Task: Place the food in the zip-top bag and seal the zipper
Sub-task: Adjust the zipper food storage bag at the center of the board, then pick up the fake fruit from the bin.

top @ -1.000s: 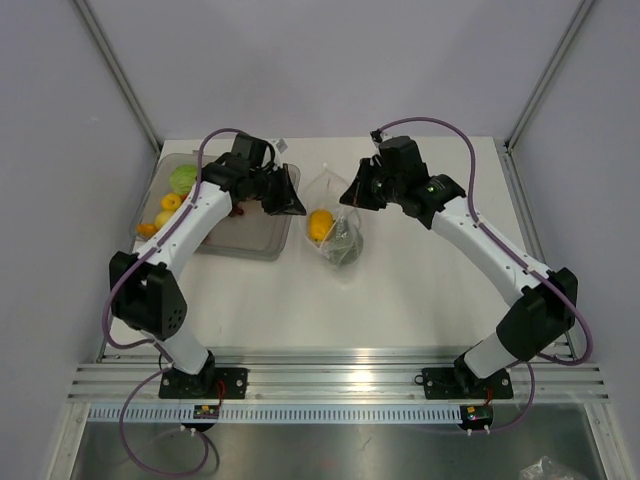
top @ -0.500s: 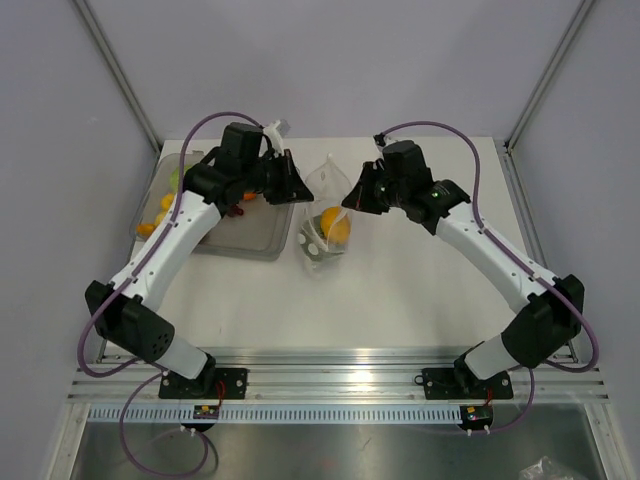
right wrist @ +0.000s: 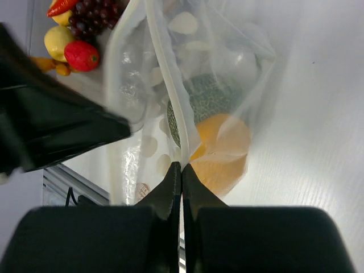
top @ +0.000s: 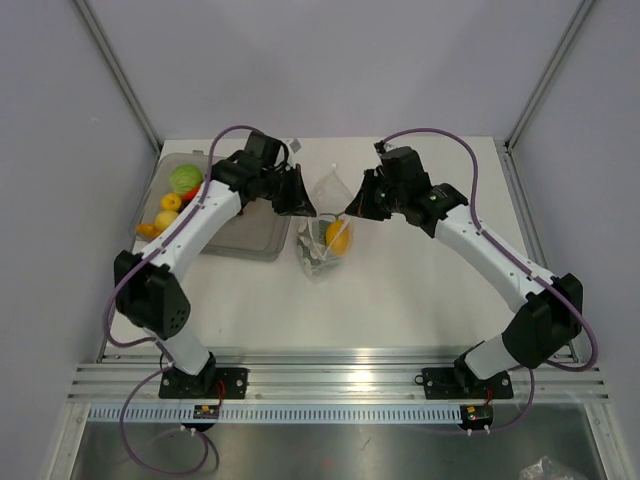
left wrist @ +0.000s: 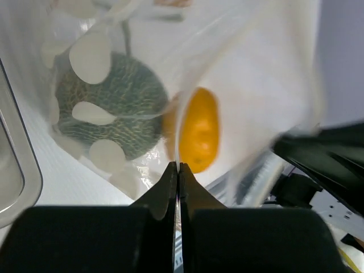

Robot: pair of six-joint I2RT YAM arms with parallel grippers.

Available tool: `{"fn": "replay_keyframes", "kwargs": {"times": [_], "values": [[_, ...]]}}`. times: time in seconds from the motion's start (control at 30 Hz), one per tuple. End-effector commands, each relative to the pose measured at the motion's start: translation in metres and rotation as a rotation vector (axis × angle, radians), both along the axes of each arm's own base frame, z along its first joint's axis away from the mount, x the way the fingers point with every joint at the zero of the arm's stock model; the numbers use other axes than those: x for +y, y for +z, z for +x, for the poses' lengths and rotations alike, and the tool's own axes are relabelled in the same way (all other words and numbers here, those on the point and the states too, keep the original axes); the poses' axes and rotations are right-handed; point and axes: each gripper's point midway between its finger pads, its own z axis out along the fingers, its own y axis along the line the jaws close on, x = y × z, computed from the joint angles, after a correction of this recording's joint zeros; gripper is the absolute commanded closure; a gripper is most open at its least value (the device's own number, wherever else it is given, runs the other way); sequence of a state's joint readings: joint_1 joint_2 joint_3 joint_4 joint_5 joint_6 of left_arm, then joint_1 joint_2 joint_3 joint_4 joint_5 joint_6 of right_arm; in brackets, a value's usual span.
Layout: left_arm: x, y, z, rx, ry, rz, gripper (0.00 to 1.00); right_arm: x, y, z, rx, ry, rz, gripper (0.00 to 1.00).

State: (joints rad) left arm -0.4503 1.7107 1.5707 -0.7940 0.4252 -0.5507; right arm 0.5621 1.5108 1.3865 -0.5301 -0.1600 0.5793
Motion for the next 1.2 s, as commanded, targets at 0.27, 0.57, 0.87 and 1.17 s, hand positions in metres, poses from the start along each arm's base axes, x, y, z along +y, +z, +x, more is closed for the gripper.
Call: {"fn": "replay_keyframes", "kwargs": {"times": [0.27,0.57,0.87,1.17], "values": [[-0.002,0.091,-0.009,-0.258,-0.043,-0.102,1.00,-0.011,0.055,0.000,-0.149,-0.038,0.019,1.00],[0.020,0.097,-0.003,-0.320,-0.089,0.023,0.30,-0.003,0.060,-0.010,-0.170,0.015,0.068,1.00],[0.151,0.089,0.065,-0.314,0.311,0.147,0.24,0.006,0.056,-0.018,-0.169,0.056,0.090,1.00],[0.150,-0.026,0.135,-0.084,0.384,0.128,0.20,0.018,0.054,-0.016,-0.162,0.106,0.096,1.00]]}}
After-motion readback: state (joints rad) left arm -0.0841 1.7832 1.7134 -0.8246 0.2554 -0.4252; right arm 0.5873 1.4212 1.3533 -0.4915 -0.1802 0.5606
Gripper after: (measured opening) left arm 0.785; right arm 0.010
